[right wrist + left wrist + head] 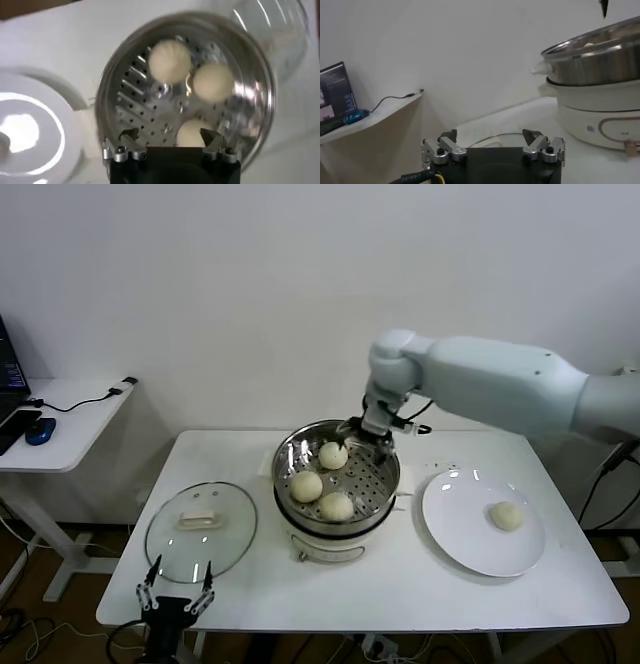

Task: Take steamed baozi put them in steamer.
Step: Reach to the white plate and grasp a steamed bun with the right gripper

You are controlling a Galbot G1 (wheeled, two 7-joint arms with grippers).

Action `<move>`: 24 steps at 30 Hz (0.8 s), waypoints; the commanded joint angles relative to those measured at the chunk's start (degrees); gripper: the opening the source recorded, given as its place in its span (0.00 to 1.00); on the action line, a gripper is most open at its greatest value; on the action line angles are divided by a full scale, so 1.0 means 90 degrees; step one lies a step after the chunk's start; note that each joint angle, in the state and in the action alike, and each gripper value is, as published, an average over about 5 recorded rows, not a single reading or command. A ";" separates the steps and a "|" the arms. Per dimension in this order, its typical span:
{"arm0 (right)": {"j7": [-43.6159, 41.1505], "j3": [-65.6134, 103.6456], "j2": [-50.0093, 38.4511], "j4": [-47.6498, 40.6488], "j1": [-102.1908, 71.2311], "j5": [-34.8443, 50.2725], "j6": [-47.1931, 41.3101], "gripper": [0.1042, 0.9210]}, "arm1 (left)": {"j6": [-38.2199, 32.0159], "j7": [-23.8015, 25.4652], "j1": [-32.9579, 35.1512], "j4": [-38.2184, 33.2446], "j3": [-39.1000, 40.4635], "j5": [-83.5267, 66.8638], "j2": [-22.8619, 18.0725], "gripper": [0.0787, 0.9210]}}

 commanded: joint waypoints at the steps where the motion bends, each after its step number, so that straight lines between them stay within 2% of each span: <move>1: 0.0040 -0.0190 -0.1799 0.0011 0.0302 0.1762 -0.2675 0.88 | -0.0020 0.0007 0.0003 -0.0011 0.0046 0.0006 -0.0003 0.88; 6: -0.0101 0.0631 -0.2838 -0.0105 -0.0954 0.1096 -0.2753 0.88 | -0.0010 0.0021 -0.0022 -0.0031 0.0068 0.0013 0.0030 0.88; 11: -0.0351 0.1947 -0.3353 -0.0487 -0.2404 0.0108 -0.2443 0.88 | 0.0034 0.0029 -0.0093 -0.0043 0.0081 0.0024 0.0023 0.88; 19: -0.0776 0.4181 -0.3116 -0.1831 -0.4494 -0.1649 -0.1511 0.88 | 0.0076 0.0027 -0.0068 -0.0075 0.0090 0.0108 -0.0002 0.88; 24: -0.0786 0.4915 -0.2773 -0.2371 -0.5032 -0.2215 -0.1255 0.88 | 0.0105 0.0021 -0.0055 -0.0069 0.0074 0.0134 -0.0010 0.88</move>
